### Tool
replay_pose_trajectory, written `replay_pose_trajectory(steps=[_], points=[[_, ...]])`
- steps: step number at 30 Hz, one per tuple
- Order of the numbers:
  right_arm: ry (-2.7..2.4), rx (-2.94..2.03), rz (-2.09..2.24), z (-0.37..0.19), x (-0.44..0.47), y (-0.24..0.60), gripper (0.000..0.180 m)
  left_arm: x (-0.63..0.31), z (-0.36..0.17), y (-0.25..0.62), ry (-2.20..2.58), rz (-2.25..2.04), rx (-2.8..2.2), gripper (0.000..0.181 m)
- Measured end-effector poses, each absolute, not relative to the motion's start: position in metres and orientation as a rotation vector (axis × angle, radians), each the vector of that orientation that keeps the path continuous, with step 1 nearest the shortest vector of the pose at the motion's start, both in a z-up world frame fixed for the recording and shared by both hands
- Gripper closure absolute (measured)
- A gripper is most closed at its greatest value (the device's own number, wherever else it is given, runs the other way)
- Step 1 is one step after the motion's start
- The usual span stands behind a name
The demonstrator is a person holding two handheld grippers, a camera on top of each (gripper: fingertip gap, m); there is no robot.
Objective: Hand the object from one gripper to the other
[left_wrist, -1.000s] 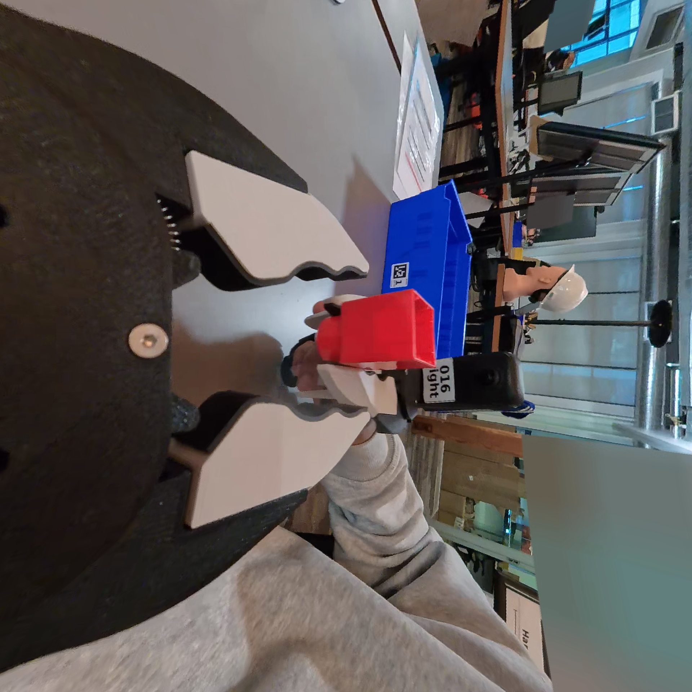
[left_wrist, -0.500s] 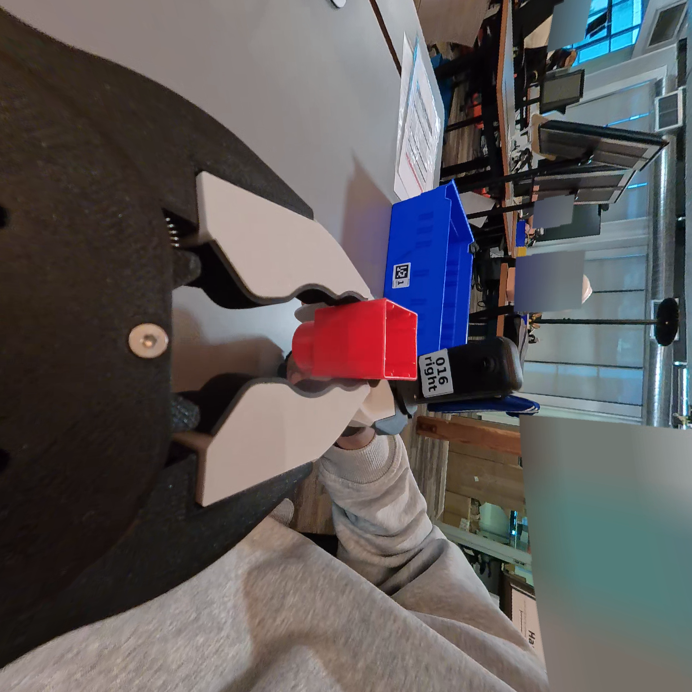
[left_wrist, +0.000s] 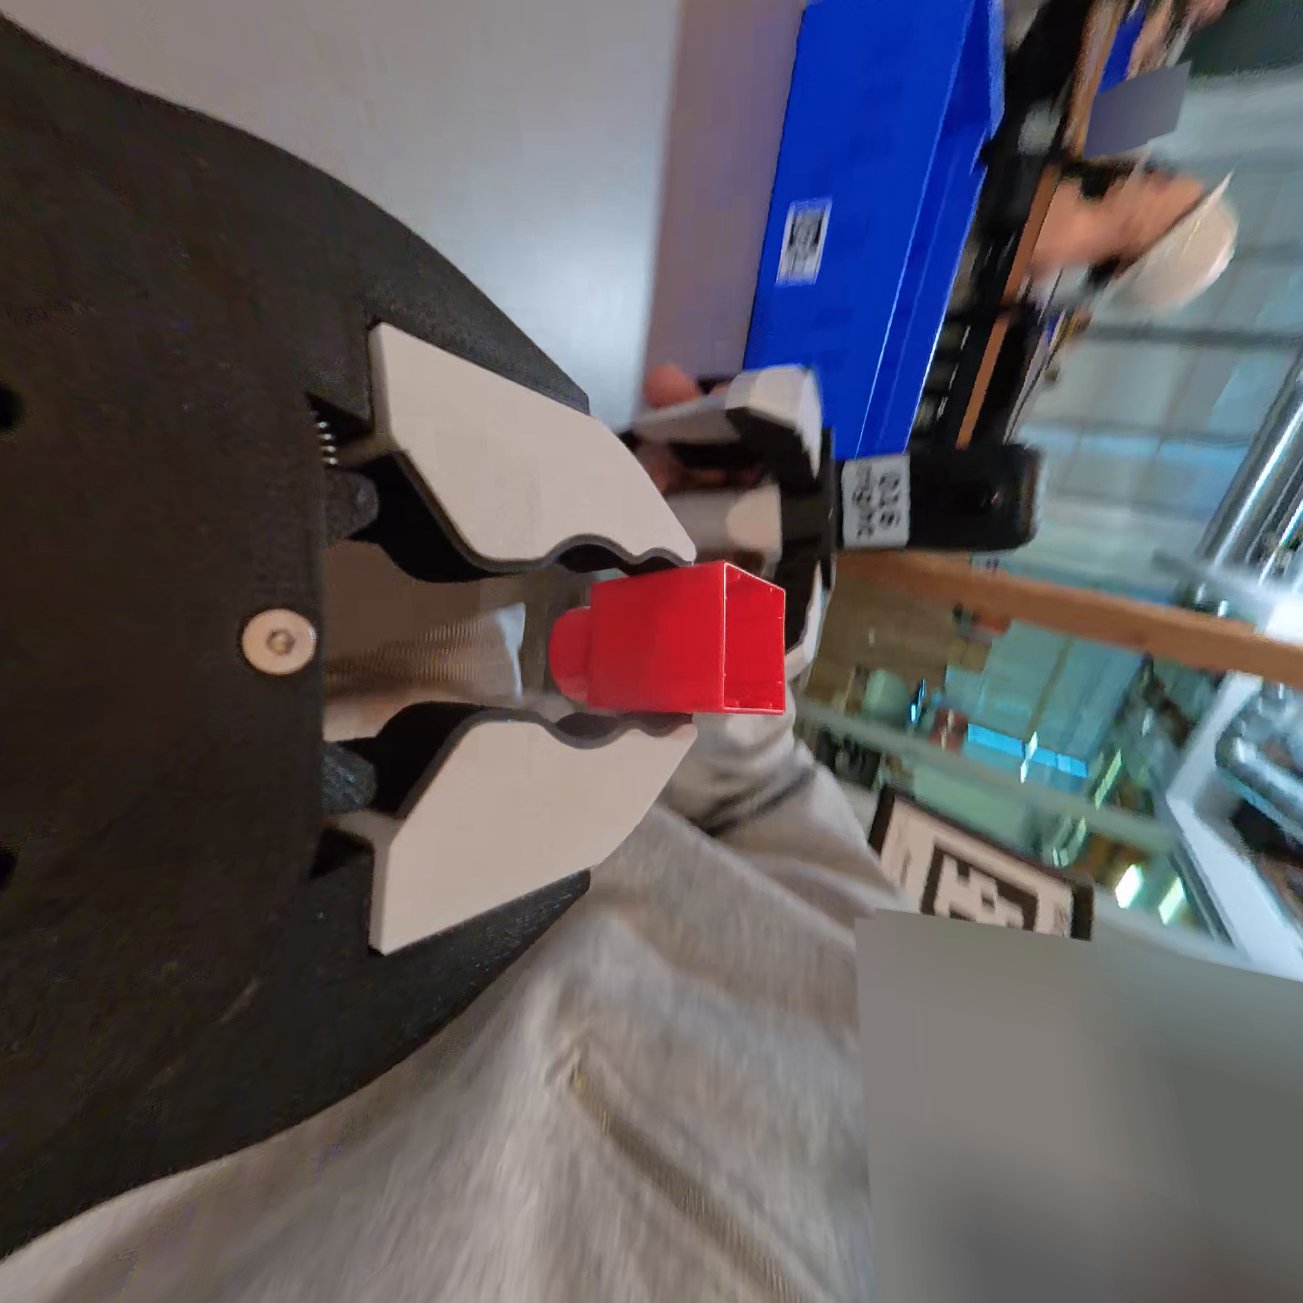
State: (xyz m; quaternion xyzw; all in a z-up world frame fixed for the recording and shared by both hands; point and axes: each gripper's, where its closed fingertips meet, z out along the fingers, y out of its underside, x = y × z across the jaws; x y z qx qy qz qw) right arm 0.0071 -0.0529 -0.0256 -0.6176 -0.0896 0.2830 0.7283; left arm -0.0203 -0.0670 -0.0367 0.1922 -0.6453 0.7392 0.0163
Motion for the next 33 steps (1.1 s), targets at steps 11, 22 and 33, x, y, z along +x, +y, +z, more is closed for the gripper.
replay_pose_trajectory(steps=[11, 22, 33], points=[[-0.437, -1.386, 0.867, -0.031, -0.059, -0.063, 0.118, -0.084, -0.037, -0.081, -1.575, 1.861, 0.24, 0.143], [-0.54, -1.381, 1.018, -0.034, -0.089, -0.073, 0.142, -0.098, -0.042, -0.091, -1.472, 1.742, 0.193, 0.143], [-0.029, -1.254, 0.883, -0.017, 0.008, -0.053, 0.143, -0.021, -0.044, -0.068, -1.473, 2.106, 0.64, 0.111]])
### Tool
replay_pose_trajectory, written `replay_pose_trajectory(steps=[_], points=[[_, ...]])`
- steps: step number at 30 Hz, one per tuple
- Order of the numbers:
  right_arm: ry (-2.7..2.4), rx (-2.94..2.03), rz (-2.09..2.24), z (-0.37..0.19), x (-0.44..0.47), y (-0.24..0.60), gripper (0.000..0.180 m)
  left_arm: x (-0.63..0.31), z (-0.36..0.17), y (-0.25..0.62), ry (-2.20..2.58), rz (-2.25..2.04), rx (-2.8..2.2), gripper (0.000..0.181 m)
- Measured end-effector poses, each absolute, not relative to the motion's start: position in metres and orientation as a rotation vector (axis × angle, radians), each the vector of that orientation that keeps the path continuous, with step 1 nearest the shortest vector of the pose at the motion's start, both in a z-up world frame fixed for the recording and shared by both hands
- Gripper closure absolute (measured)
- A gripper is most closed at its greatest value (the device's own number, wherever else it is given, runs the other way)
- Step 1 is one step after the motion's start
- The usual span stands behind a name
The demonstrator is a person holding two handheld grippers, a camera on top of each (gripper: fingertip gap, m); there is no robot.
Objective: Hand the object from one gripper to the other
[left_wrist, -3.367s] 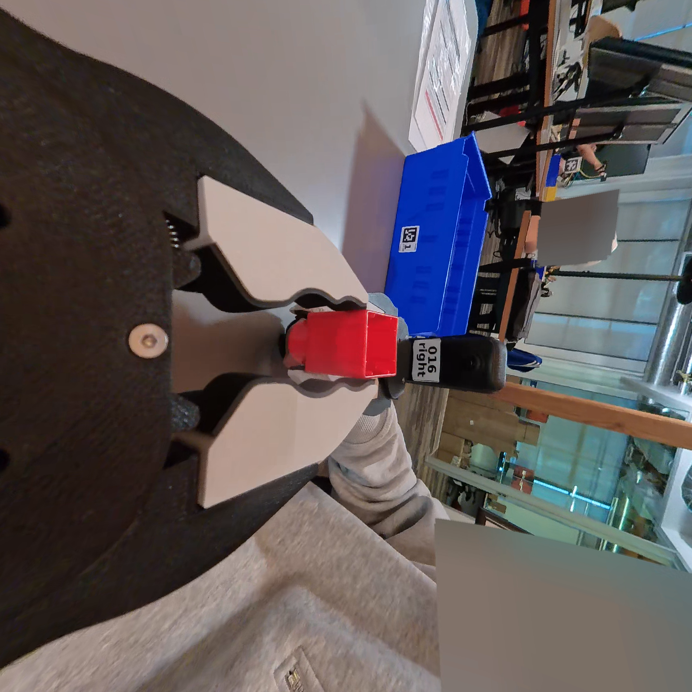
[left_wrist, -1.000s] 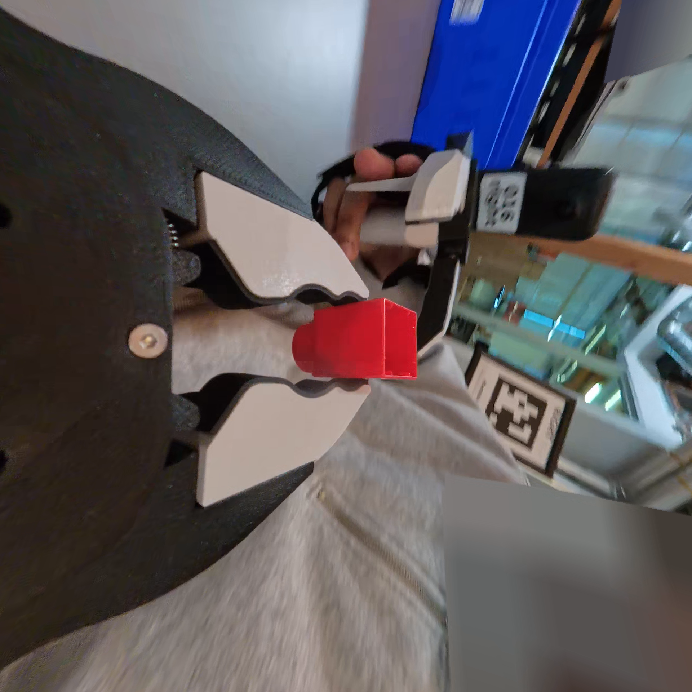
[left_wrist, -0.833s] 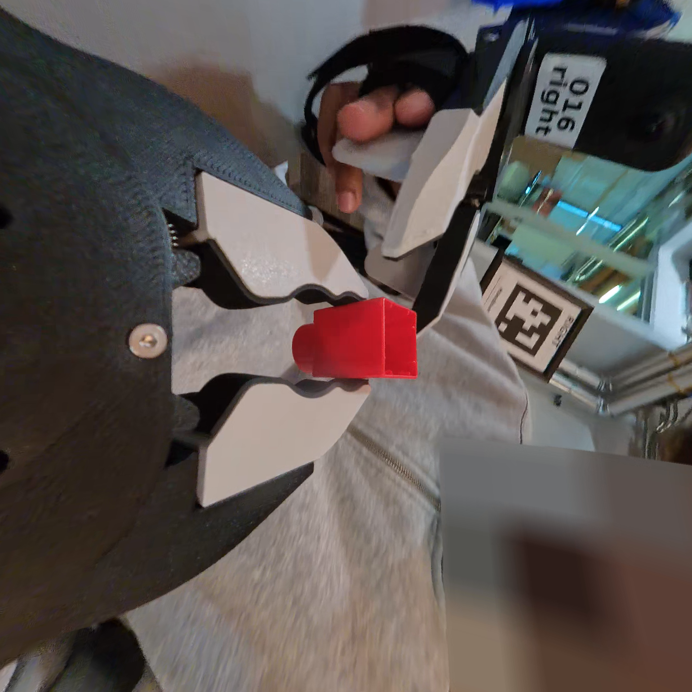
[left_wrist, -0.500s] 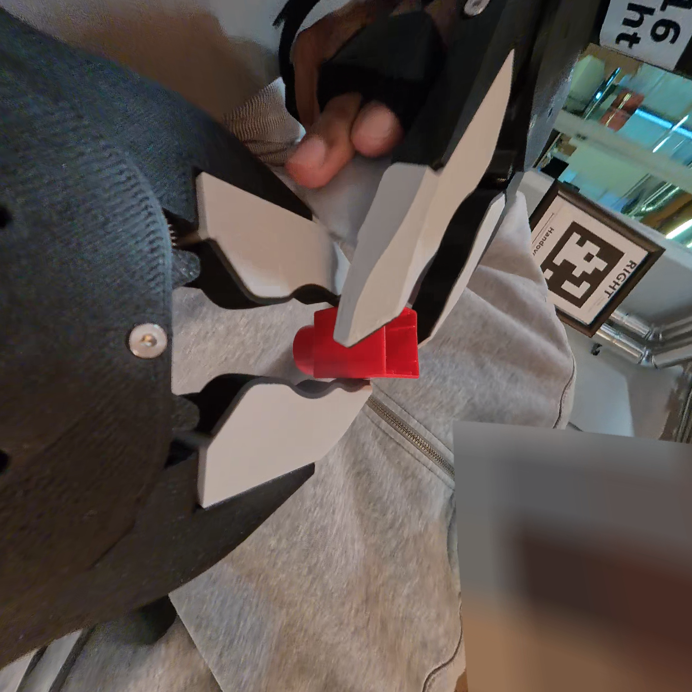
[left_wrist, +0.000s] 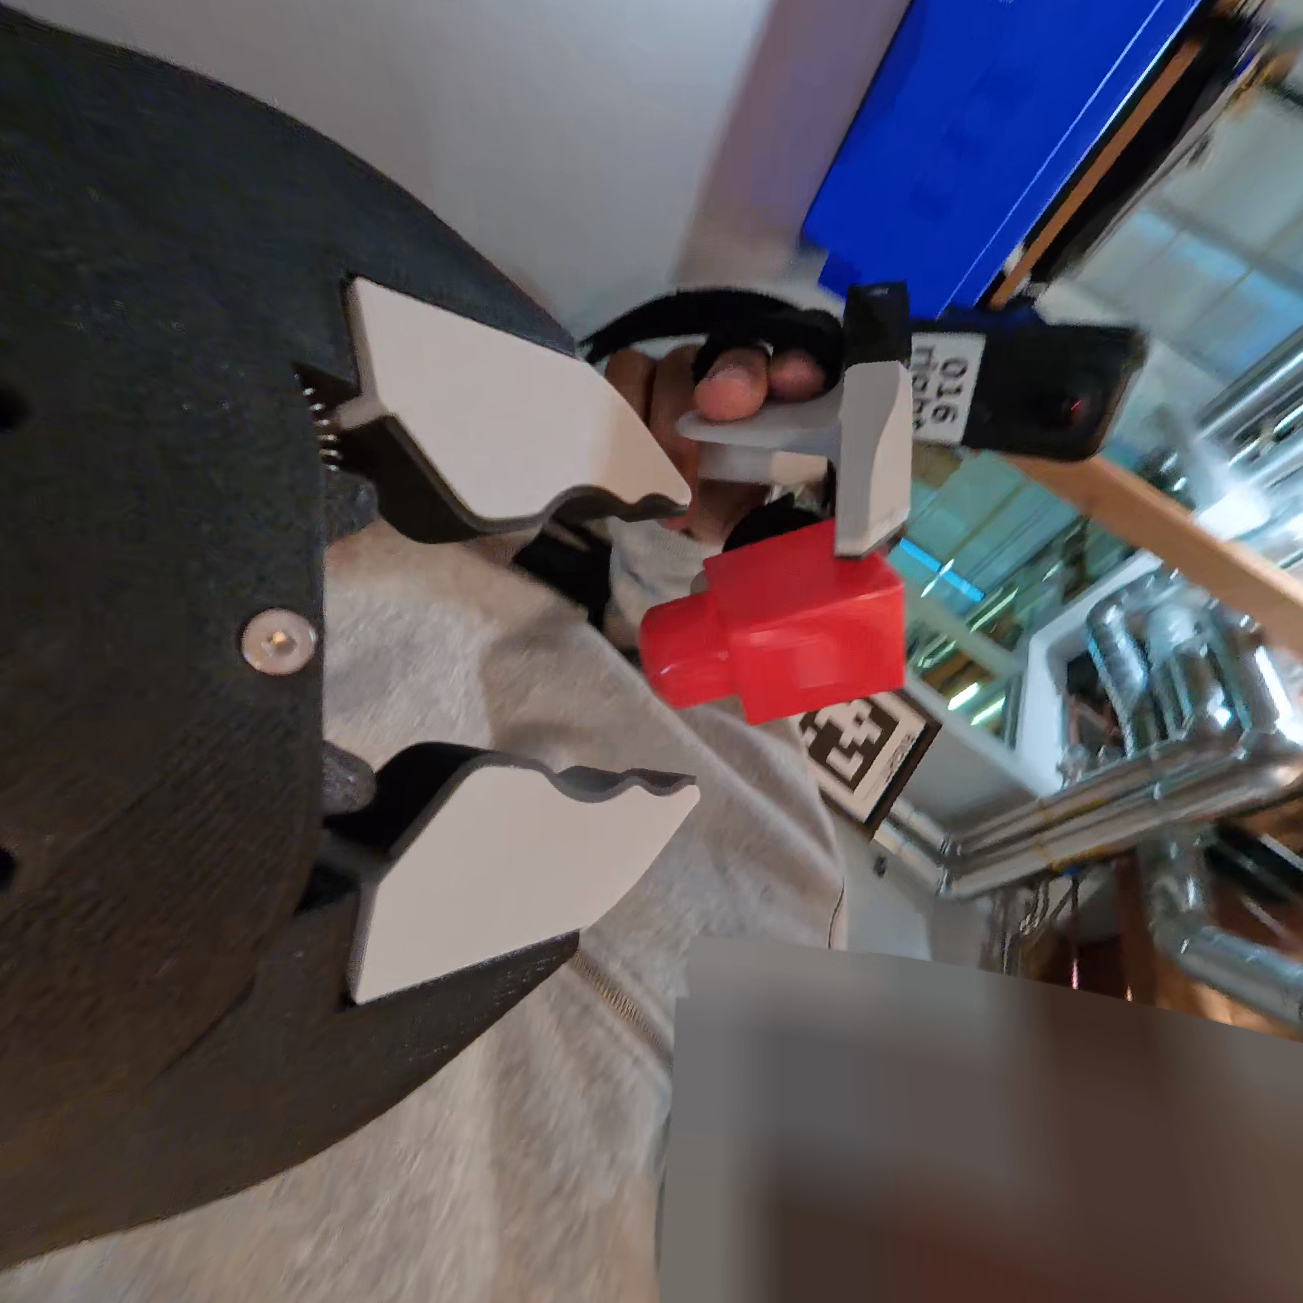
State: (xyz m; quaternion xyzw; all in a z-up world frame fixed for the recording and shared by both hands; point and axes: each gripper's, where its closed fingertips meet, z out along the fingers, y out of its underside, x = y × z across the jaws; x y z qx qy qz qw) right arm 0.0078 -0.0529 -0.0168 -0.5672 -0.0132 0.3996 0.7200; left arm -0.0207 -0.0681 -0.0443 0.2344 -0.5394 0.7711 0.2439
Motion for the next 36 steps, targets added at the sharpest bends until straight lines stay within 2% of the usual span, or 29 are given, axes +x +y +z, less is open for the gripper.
replay_pose_trajectory(steps=[11, 13, 16, 17, 25, 36], points=[[0.211, -1.324, 0.654, -0.039, 0.041, -0.037, 0.142, 0.03, -0.061, -0.05, -1.592, 2.364, 1.098, 0.111], [0.237, -1.316, 0.631, -0.04, 0.042, -0.035, 0.142, 0.03, -0.059, -0.047, -1.596, 2.388, 1.116, 0.12], [0.246, -1.314, 0.604, -0.04, 0.041, -0.033, 0.142, 0.029, -0.059, -0.047, -1.595, 2.385, 1.119, 0.144], [0.245, -1.317, 0.595, -0.041, 0.041, -0.032, 0.142, 0.029, -0.059, -0.047, -1.576, 2.385, 1.123, 0.145], [0.223, -1.395, 0.646, -0.053, 0.031, -0.026, 0.143, 0.033, -0.048, -0.026, -1.459, 2.434, 1.149, 0.147], [0.224, -1.424, 0.753, -0.056, 0.029, -0.027, 0.143, 0.031, -0.051, -0.025, -1.597, 2.397, 1.121, 0.146]])
